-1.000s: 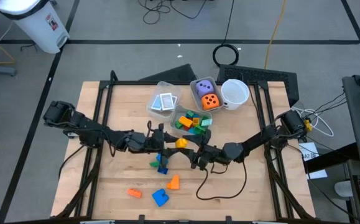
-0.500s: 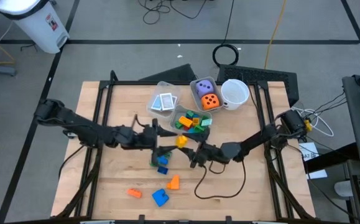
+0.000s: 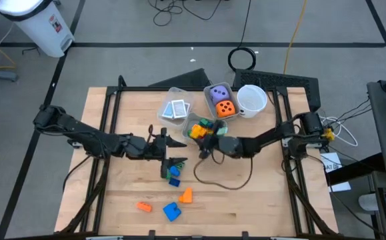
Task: Pick & Place Toys
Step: Put the yellow game piece into the bottom gray bin
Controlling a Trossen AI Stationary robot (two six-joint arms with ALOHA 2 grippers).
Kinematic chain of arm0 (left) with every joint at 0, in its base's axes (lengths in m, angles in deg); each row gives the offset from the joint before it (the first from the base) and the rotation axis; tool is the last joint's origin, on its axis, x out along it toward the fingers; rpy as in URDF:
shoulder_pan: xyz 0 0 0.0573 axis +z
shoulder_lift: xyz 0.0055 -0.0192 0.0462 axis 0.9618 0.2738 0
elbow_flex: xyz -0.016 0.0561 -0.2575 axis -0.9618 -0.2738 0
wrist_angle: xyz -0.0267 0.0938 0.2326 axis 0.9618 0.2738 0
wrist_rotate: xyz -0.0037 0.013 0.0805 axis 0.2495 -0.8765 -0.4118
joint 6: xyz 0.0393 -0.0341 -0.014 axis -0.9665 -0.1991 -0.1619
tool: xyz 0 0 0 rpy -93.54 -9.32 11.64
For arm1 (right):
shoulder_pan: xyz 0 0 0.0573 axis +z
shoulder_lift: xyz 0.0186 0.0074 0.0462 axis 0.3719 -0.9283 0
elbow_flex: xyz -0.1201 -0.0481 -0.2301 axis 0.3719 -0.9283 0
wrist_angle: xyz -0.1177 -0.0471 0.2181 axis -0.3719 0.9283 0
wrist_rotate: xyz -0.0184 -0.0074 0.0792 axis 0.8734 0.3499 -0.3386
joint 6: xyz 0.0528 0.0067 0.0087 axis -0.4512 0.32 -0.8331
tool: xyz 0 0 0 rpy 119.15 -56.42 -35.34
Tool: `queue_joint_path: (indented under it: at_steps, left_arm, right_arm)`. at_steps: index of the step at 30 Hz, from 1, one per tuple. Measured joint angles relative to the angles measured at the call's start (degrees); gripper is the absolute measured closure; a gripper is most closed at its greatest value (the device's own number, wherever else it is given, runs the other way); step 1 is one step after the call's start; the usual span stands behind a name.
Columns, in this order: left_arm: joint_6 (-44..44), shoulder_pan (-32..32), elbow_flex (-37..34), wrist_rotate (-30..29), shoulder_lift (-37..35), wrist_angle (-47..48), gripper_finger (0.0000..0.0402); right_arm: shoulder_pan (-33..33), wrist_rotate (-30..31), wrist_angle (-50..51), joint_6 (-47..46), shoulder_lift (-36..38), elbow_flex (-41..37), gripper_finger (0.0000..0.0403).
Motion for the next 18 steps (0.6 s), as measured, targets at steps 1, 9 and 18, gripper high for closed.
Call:
queue_joint_path:
  at_steps: [1,9,18]
  left_arm:
    - [0.2,0.1,0.0,0.0,0.2,-0.5,0.0149]
    - [1.4,0.2,0.1,0.0,0.5,-0.9,0.0148]
    - [5.4,0.2,0.1,0.2,0.5,0.8,0.0149]
  right_arm:
    - [-1.1,0.0,1.9,-2.7,0.0,0.0,0.0129]
    - [-5.4,-0.7,9.9,-14.8,0.0,0.0,0.0081]
    - [-4.2,-11.8,11.3,-14.3,2.2,0.0,0.0056]
